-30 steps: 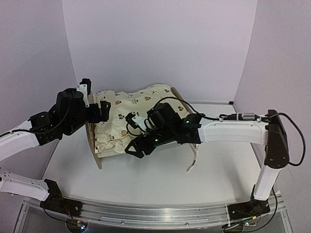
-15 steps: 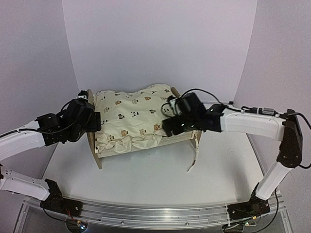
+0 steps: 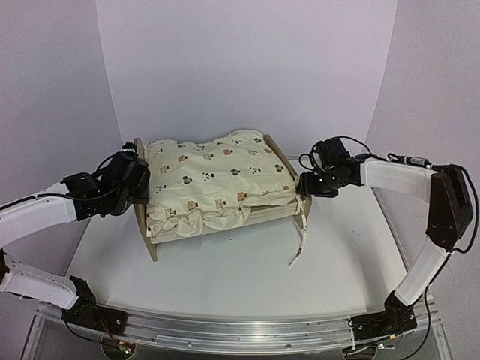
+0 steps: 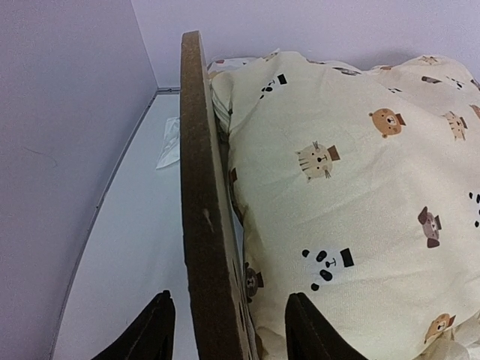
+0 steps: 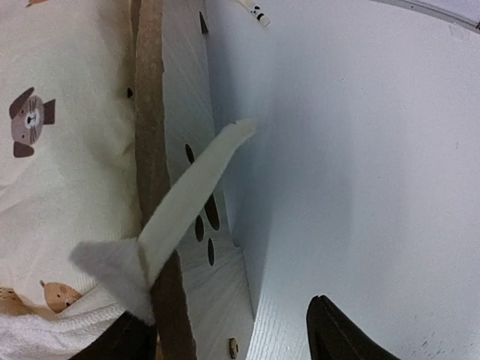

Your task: Set up the pet bed

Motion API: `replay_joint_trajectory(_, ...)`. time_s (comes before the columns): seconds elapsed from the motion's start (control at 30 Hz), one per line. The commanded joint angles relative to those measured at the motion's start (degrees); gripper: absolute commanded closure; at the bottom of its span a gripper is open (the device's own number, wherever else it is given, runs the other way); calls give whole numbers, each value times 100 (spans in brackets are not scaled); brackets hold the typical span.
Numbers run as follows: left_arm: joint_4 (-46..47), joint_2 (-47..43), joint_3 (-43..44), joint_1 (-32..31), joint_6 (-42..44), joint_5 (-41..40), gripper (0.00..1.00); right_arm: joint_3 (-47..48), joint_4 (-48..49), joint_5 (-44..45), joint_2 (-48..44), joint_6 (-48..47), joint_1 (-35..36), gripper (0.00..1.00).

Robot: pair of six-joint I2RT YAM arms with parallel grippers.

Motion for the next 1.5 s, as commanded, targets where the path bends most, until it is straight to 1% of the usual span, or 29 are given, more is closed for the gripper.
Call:
replay_joint_trajectory(0.0,225,27,-20,108,126,62,51,100,-43,-601,161,121,-39,42)
replay_joint_trajectory(0.07,299,74,-54,151,180,187,55,-16,-43,-601,99,133,-41,53)
replay_joint_trajectory(0.1,343,107,-70,172,208,234,57,-94,-43,-589,27,141,-41,60)
replay_joint_trajectory(0.13,388,136,-89,189,239,280,61,-157,-41,-569,-42,149,-41,68)
replay_joint_trajectory(0.23,536,226,-102,206,353,409,75,-429,-52,-428,-415,187,-42,86)
replay_joint_trajectory(0.3,739,243,-129,209,505,656,78,-675,-66,-320,-702,247,-36,95)
replay_joint_trajectory(0.4,1101,281,-179,208,773,1110,79,-1041,-206,-105,-1203,373,-38,100)
replay_joint_trajectory(0.57,1491,510,-130,210,1056,1888,82,-1924,-641,595,-2218,840,-41,100)
replay_joint_trajectory(0.7,1588,745,4,201,1096,2388,86,-2707,-815,793,-3122,1199,-36,100)
replay_joint_trajectory(0.77,1559,794,51,201,1030,2502,88,-2834,-998,929,-3426,1275,-39,96)
replay_joint_trajectory(0.8,1552,793,41,201,997,2549,88,-2833,-1130,992,-3586,1282,-40,90)
replay_joint_trajectory(0.83,1556,759,19,201,949,2570,88,-2801,-1189,1045,-3680,1265,-37,84)
replay_joint_trajectory(0.87,1558,710,-21,201,913,2582,88,-2780,-1244,1074,-3798,1242,-37,74)
replay_joint_trajectory(1.0,1568,507,-201,201,811,2489,88,-2538,-1371,1045,-3981,1078,-38,41)
replay_joint_trajectory(1.03,1567,466,-233,201,809,2478,87,-2417,-1420,1020,-3977,1014,-39,34)
replay_joint_trajectory(1.1,1558,391,-267,201,802,2495,86,-2157,-1516,933,-3948,882,-40,25)
replay_joint_trajectory(1.17,1527,318,-274,196,759,2543,85,-1871,-1554,728,-3879,746,-42,19)
replay_joint_trajectory(1.27,1442,214,-257,201,653,2648,85,-1309,-1553,42,-3595,598,-24,17)
replay_joint_trajectory(1.33,1335,150,-248,200,516,2728,85,-941,-1515,-471,-3302,481,127,16)
replay_joint_trajectory(1.37,1273,124,-240,193,442,2783,86,-771,-1512,-469,-3145,384,378,15)
replay_joint_trajectory(1.47,1105,13,-217,171,168,3051,87,-119,-1534,54,-2586,4,1222,13)
